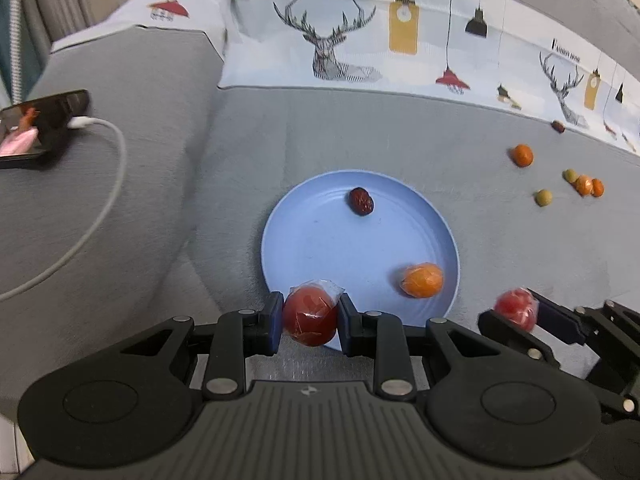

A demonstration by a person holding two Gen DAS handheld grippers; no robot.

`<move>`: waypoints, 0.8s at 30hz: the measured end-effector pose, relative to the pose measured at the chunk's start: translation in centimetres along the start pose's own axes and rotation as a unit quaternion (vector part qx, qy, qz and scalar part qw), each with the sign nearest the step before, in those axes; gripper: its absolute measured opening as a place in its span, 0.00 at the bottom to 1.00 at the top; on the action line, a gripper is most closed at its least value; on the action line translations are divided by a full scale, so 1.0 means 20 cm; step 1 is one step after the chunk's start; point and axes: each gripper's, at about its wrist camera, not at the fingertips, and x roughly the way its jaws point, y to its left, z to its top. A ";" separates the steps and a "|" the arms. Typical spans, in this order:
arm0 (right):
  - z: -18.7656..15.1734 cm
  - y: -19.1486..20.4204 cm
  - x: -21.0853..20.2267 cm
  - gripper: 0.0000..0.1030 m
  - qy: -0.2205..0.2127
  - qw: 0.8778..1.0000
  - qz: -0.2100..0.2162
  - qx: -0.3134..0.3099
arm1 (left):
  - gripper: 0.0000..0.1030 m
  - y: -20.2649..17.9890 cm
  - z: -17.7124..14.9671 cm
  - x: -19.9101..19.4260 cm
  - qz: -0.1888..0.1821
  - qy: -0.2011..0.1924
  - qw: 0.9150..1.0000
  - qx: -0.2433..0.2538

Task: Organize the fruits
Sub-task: 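Carry both red wrapped fruits over the blue plate and release them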

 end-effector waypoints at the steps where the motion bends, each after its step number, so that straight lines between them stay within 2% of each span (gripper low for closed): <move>1: 0.00 -0.01 0.04 0.32 0.004 1.000 0.002 0.001 | 0.29 0.00 0.01 0.03 0.000 0.004 1.000 0.003; 6: 0.00 -0.01 0.22 0.32 0.028 1.000 0.006 0.003 | 0.29 0.01 0.05 0.18 -0.007 0.022 1.000 0.009; 15: -0.02 0.03 0.45 0.32 0.058 0.998 0.018 -0.017 | 0.30 -0.01 0.13 0.39 -0.008 0.025 0.999 0.023; 17: -0.01 0.03 0.47 0.34 0.060 0.998 0.014 -0.018 | 0.43 -0.01 0.15 0.40 -0.008 0.016 1.000 0.021; 18: -0.01 0.03 0.48 0.37 0.061 0.998 0.011 -0.017 | 0.69 0.00 0.15 0.39 -0.007 0.009 1.000 0.019; 19: 0.00 0.02 0.48 0.52 0.060 0.998 0.009 -0.016 | 0.90 0.00 0.15 0.38 -0.005 0.000 1.000 0.017; 20: 0.00 0.01 0.47 0.64 0.057 0.998 0.005 -0.014 | 0.96 0.01 0.15 0.36 -0.002 -0.016 1.000 0.015; 22: 0.01 0.00 0.44 0.79 0.047 0.999 -0.007 -0.010 | 1.00 0.02 0.14 0.31 0.004 -0.037 0.999 0.014; 24: 0.01 -0.02 0.38 0.83 0.044 0.999 -0.011 -0.005 | 1.00 0.02 0.12 0.27 0.004 -0.033 0.999 0.024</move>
